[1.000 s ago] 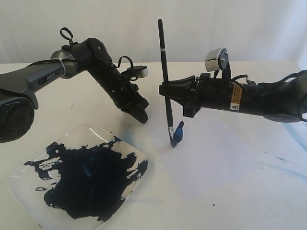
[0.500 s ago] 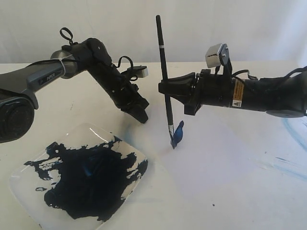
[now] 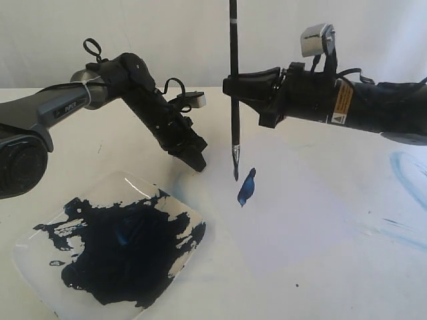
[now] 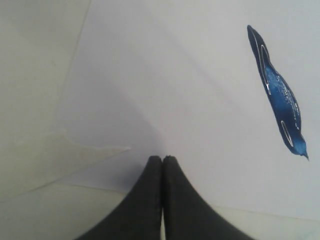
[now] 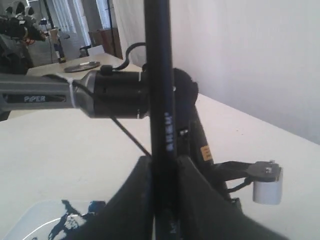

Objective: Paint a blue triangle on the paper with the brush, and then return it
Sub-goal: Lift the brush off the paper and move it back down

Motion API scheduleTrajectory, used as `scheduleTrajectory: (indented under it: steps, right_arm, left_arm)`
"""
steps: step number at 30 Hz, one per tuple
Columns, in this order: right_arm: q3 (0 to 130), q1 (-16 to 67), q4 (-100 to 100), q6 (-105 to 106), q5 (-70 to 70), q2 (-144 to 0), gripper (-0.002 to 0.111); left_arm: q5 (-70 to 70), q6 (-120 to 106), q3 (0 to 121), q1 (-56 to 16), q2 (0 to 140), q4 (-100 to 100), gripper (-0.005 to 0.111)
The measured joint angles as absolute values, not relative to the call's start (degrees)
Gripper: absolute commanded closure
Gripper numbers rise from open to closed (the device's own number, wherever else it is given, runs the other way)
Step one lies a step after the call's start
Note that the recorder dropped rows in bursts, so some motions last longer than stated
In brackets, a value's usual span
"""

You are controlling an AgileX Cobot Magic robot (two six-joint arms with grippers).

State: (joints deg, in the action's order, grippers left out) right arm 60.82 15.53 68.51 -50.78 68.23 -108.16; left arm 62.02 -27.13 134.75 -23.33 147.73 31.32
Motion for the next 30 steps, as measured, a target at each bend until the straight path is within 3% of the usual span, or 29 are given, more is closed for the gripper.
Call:
scheduleTrajectory:
  steps: [7,13,22,30]
  right_arm:
    - [60.79,14.45,64.45,-51.42,56.01,-104.58,0.108]
    - [59.31,12.27,57.86,-51.32,54.12,-98.99,0.108]
    - [42.45,11.67,36.63,-37.69,51.89,-88.07,0.108]
    - [43.18,13.06,28.84,-37.04,59.67,-96.98,0.108]
  left_arm:
    - [62.02,-27.13,134.75,-23.33,147.73,31.32,0.107]
    - [62.02,-27.13,134.75,-23.33,147.73,31.32,0.107]
    - [62.57,-26.73,134.75,-23.33,147.73,31.32,0.107]
    - [62.50,-26.64,134.75,-23.33,147.73,31.32,0.107]
